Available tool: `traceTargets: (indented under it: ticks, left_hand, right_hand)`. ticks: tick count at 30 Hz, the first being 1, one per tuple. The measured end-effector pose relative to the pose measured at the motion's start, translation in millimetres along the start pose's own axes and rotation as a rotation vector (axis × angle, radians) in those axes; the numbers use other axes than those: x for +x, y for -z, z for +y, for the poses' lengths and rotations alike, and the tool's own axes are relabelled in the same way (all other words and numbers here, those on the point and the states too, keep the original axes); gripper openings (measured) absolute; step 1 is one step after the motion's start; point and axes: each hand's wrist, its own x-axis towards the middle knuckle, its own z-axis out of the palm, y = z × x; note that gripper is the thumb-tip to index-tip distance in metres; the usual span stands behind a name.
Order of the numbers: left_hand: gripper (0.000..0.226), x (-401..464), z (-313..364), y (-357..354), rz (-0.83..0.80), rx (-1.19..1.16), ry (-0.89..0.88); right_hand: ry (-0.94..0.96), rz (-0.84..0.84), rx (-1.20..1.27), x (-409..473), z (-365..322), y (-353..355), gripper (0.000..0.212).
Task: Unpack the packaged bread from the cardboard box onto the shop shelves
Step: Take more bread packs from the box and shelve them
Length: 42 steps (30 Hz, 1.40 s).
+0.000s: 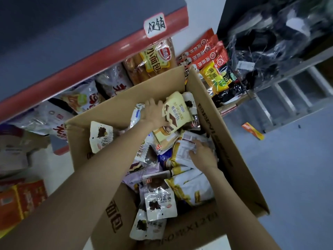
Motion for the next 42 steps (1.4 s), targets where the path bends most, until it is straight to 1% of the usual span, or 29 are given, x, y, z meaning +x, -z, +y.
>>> traceTargets:
  ticks: [3,5,6,8,10,12,14,16,18,20,22,25,28,30,33,35,38,40,42]
  left_hand:
    - [0.077,-5,-10,3,-0.072,-0.172,0.021]
    - [0.069,-13,-14,3,-0.069,-0.252,0.020]
    - [0.068,-19,-16,4,-0.042,-0.280,0.022]
    - [0.070,-36,-18,9,0.017,-0.377,0.037]
    - [0.074,-61,-22,16,0.073,-0.496,0.043]
    - [0.072,-94,-30,25,0.148,-0.626,0.053]
    - [0.066,-133,-42,40,0.216,-0.870,0.055]
    - [0.059,-176,-58,65,0.270,-1.073,0.039]
    - [0.057,-219,-74,95,0.347,-1.204,0.016]
    - [0.056,-257,-94,125,0.480,-1.284,0.015]
    - [0.049,-287,-116,152,0.629,-1.301,0.035]
    - [0.037,-319,-147,192,0.808,-1.278,0.053]
    - [0.043,-351,-171,228,0.991,-1.187,0.035]
    - [0.048,-373,-184,249,1.107,-1.135,0.020]
    - [0.047,-402,-210,277,1.305,-1.069,0.042]
    - [0.049,-417,-233,297,1.414,-1.027,0.058]
    - [0.053,-427,-273,328,1.507,-0.990,0.059]
    - [0.054,-431,-300,348,1.540,-0.977,0.055]
    - [0.056,-431,-326,366,1.531,-0.976,0.057]
  right_hand:
    - [0.013,0.024,0.000,-2,3,-3,0.053]
    - [0.032,0.042,0.014,-6,3,-3,0.052]
    - [0.043,0.050,0.046,-9,2,-1,0.051]
    - [0.062,0.078,0.191,-21,-5,8,0.047]
    - [0.094,0.137,0.381,-40,-18,22,0.042]
    - [0.160,0.206,0.502,-65,-34,39,0.039]
    - [0.243,0.226,0.539,-91,-52,58,0.037]
    - [0.349,0.206,0.519,-115,-74,77,0.035]
    - [0.466,0.212,0.466,-136,-100,97,0.032]
    - [0.593,0.251,0.406,-158,-133,119,0.031]
    - [0.736,0.328,0.307,-180,-172,141,0.029]
    - [0.973,0.451,0.190,-212,-235,169,0.031]
    - [1.186,0.573,0.049,-244,-298,189,0.031]
    - [1.285,0.642,-0.041,-263,-337,199,0.031]
    - [1.421,0.736,-0.130,-288,-392,211,0.036]
    - [1.489,0.769,-0.173,-301,-429,217,0.041]
    - [1.532,0.775,-0.236,-315,-485,221,0.049]
    - [1.543,0.784,-0.288,-321,-519,220,0.054]
    - [1.555,0.815,-0.327,-324,-548,218,0.057]
